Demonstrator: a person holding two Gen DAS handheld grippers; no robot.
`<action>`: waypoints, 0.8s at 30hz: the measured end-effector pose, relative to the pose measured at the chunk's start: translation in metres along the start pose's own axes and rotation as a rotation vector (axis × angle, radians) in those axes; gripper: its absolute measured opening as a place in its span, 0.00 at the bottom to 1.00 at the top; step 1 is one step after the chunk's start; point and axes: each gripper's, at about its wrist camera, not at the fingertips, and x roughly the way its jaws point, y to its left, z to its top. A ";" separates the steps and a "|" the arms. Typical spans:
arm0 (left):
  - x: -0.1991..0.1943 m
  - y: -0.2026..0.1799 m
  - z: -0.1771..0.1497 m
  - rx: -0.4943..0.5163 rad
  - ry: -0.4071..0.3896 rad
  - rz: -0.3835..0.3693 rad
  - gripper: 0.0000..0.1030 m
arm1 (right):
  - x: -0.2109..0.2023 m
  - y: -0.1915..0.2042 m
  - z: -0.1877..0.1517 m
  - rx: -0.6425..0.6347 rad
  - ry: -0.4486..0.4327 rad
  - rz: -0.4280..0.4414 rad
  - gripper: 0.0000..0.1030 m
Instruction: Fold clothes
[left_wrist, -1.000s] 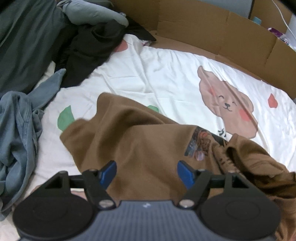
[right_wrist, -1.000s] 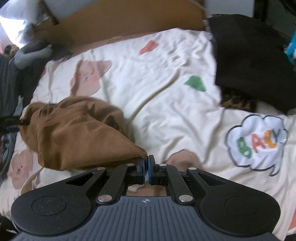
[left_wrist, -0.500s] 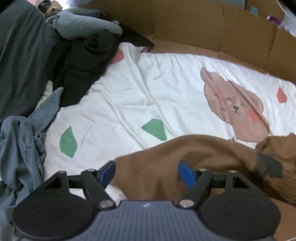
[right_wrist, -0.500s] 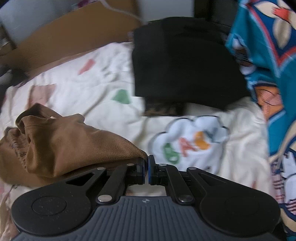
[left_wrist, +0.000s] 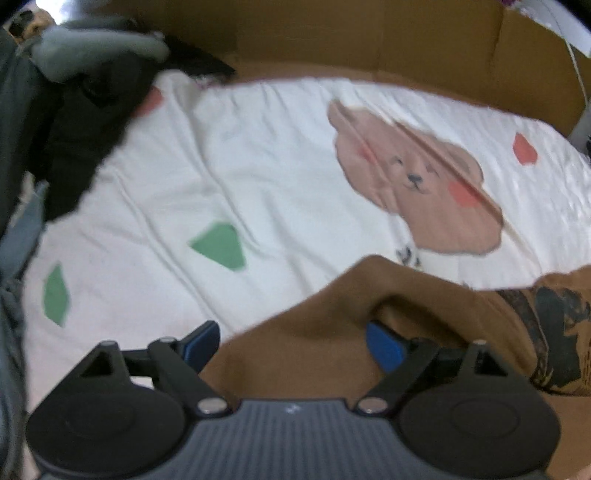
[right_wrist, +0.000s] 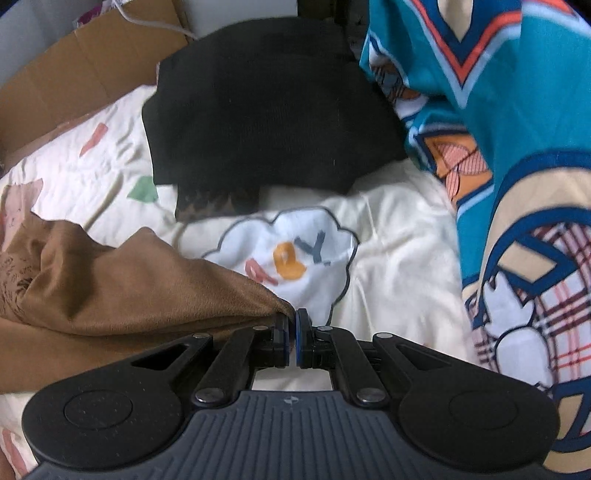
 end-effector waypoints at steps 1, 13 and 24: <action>0.005 -0.001 -0.001 -0.012 0.014 -0.005 0.86 | 0.001 0.001 -0.002 -0.009 0.004 0.002 0.01; 0.014 0.002 -0.017 -0.100 0.099 -0.200 0.07 | 0.003 0.011 -0.005 0.026 0.005 0.081 0.01; -0.028 -0.012 -0.065 -0.088 0.201 -0.511 0.04 | 0.005 0.016 0.007 0.044 -0.015 0.129 0.02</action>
